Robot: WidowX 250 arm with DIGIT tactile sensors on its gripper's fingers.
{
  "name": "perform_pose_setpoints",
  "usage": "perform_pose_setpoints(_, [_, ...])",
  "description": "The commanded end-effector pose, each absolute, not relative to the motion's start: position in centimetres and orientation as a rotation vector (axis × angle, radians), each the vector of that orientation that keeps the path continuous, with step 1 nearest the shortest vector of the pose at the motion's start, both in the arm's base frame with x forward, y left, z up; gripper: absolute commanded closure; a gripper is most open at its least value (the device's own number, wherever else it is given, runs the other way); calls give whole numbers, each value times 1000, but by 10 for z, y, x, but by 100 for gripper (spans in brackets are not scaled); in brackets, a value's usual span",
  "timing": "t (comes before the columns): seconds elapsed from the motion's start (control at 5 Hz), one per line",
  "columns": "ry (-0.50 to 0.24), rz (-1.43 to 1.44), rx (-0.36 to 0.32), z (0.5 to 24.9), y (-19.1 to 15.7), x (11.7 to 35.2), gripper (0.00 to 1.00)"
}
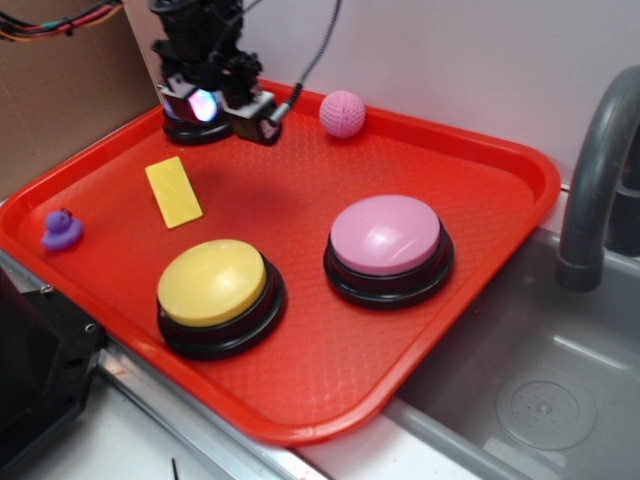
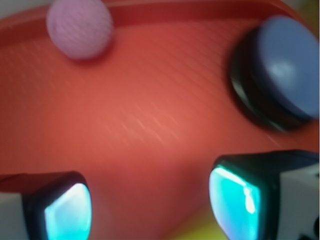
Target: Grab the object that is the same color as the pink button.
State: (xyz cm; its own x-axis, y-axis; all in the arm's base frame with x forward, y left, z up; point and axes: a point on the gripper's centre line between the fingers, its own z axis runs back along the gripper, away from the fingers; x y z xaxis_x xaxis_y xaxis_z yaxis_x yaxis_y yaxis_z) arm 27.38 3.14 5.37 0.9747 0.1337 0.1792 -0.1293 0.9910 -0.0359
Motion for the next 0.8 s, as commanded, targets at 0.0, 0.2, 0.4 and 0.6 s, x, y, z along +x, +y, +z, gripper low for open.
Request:
perform_pose_setpoints(0.0, [-332,89,-45,69,22,311,0])
perform_pose_setpoints(0.2, [-360,59,-38,68,18,327,0])
perform_pose_setpoints(0.4, [-362,31,-14,63,16,342,0])
perform_pose_setpoints(0.6, [-362,14,-10,59,14,350,0])
